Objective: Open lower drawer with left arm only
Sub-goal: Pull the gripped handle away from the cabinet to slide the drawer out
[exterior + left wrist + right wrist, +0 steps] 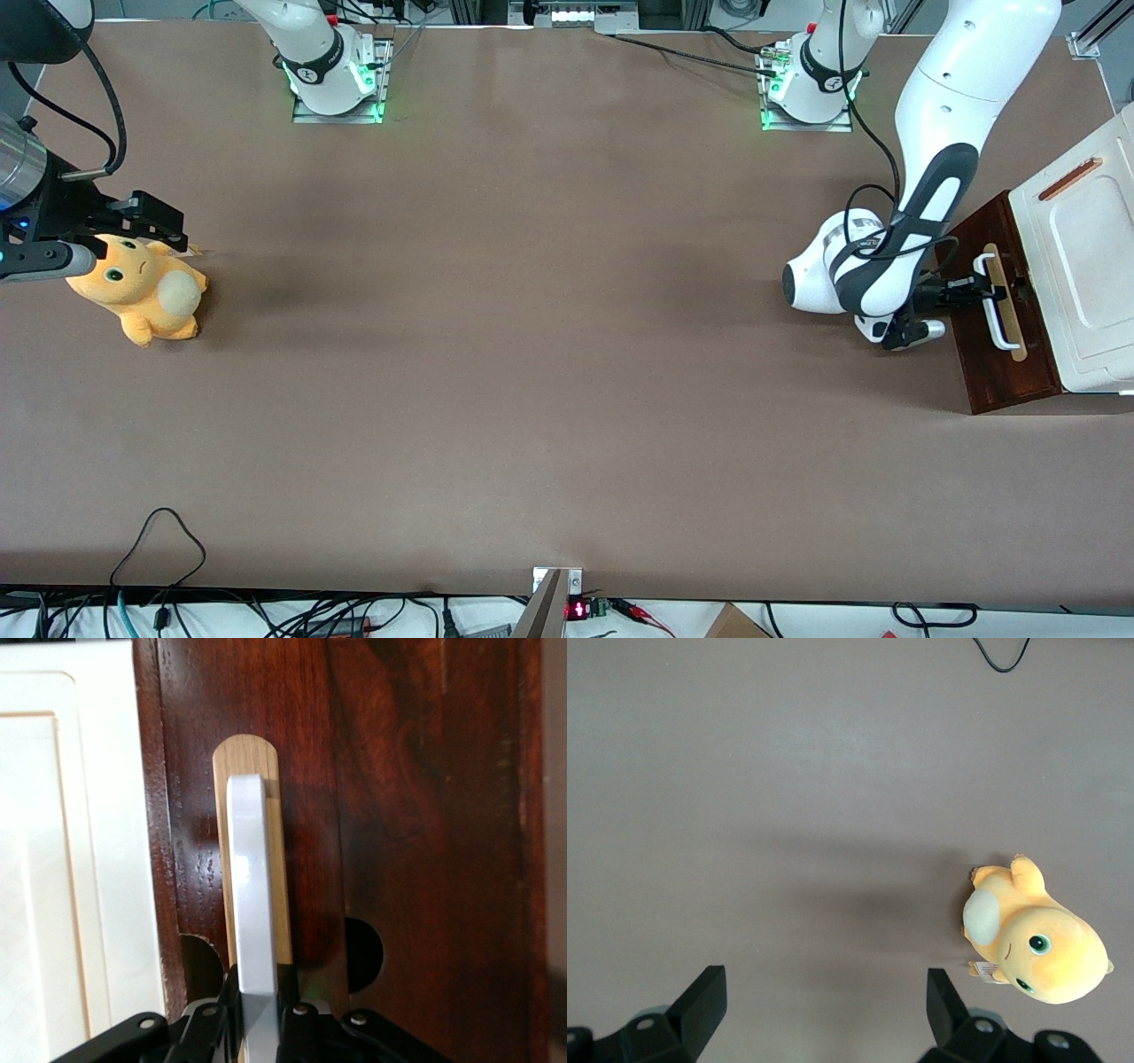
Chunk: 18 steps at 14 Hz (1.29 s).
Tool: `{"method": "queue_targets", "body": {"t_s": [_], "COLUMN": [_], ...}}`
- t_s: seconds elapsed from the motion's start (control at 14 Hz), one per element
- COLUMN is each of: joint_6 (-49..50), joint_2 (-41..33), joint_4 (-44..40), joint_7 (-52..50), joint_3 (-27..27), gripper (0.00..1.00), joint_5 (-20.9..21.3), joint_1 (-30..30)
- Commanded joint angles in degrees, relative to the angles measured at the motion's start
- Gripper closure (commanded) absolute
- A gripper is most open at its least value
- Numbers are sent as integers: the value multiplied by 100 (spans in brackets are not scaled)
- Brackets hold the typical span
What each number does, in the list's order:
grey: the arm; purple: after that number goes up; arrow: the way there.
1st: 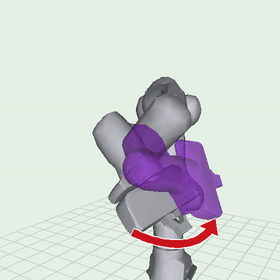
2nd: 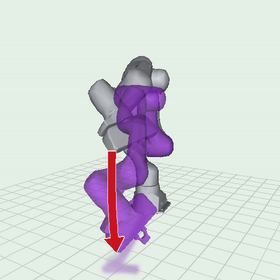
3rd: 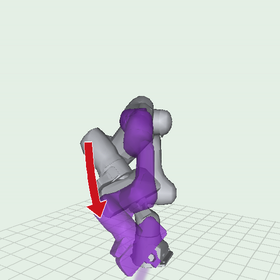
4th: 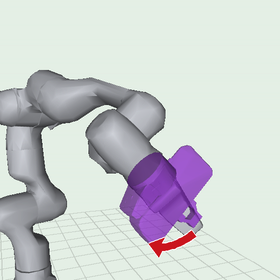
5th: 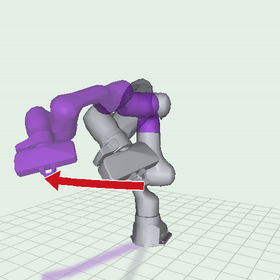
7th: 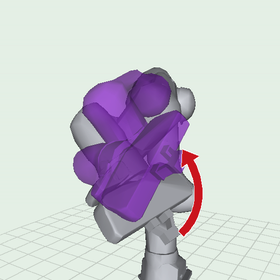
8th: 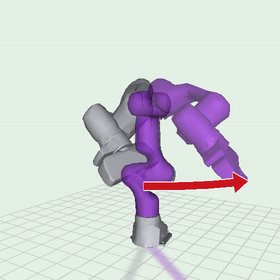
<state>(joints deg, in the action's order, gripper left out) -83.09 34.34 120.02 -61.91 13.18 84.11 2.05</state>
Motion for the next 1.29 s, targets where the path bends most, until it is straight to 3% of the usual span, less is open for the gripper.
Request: {"method": "queue_targets", "body": {"t_s": [0.0, 1.21], "joint_6": [29, 214], "joint_2": [11, 90], "joint_4": [-286, -426], "joint_7": [162, 224], "joint_3": [290, 985], "gripper": [100, 96], "joint_5": [88, -43], "joint_1": [-64, -240]}}
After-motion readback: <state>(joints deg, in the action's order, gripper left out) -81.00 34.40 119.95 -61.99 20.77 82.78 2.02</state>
